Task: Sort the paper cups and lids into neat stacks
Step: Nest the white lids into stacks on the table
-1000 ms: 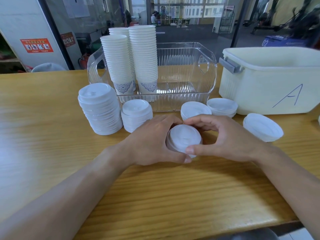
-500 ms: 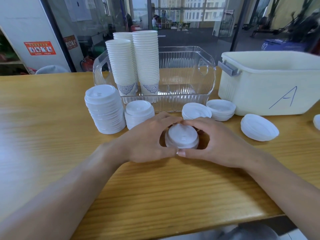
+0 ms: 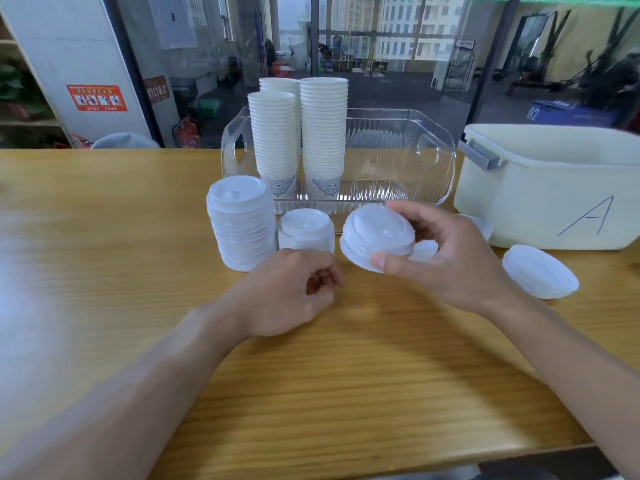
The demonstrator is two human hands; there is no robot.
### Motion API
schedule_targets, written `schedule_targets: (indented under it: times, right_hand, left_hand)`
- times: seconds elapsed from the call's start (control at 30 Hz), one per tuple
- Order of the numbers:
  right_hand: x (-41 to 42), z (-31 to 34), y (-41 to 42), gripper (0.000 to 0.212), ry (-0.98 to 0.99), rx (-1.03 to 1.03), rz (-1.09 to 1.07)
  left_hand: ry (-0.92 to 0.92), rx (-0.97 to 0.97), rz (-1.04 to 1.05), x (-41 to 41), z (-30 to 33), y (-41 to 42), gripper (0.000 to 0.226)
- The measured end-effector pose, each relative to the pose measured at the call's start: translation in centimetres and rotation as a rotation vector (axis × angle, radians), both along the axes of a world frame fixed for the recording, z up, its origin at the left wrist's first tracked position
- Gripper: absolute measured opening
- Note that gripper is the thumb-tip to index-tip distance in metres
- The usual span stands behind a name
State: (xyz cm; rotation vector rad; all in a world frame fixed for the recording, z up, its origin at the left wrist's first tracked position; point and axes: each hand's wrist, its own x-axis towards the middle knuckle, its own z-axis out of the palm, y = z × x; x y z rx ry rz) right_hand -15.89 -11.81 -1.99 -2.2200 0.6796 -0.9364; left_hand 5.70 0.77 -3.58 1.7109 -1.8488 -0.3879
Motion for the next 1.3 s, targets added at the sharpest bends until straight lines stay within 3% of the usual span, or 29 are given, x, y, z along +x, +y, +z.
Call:
schedule_targets:
  times: [0.1, 0.3, 0.37, 0.5, 0.6, 1.3]
  right_hand:
    - [2.6, 0.9, -0.2, 0.067, 0.014, -0.020, 0.022]
    - [8.1, 2.3, -1.1, 0.079, 0.065, -0.055, 0.044]
    - [8.9, 2.6, -1.3, 0.068, 0.129, -0.047, 0.074]
    - [9.8, 2.9, -1.5, 0.082, 0.327, -0.110, 0.101]
    - [10.1, 2.6, -1.5, 0.083, 0.372, -0.165, 0.092]
    - [10.4, 2.4, 0.1, 0.075, 0.387, -0.096, -0.067]
  left_hand:
    - [-0.005, 0.020, -0.013, -0.2, -0.1, 0.0, 0.020]
    - [-0.021, 0.016, -0.033, -0.3, 0.1, 0.1, 0.026]
    - [-0.027, 0.019, -0.033, -0.3, 0.0, 0.0, 0.025]
    - [-0.072, 0.022, -0.050, -0.3, 0.0, 0.0, 0.024]
    - [-0.095, 0.014, -0.046, -0.4, 0.0, 0.1, 0.023]
    - [-0.103, 0.048, -0.031, -0.5, 0.0, 0.0, 0.026]
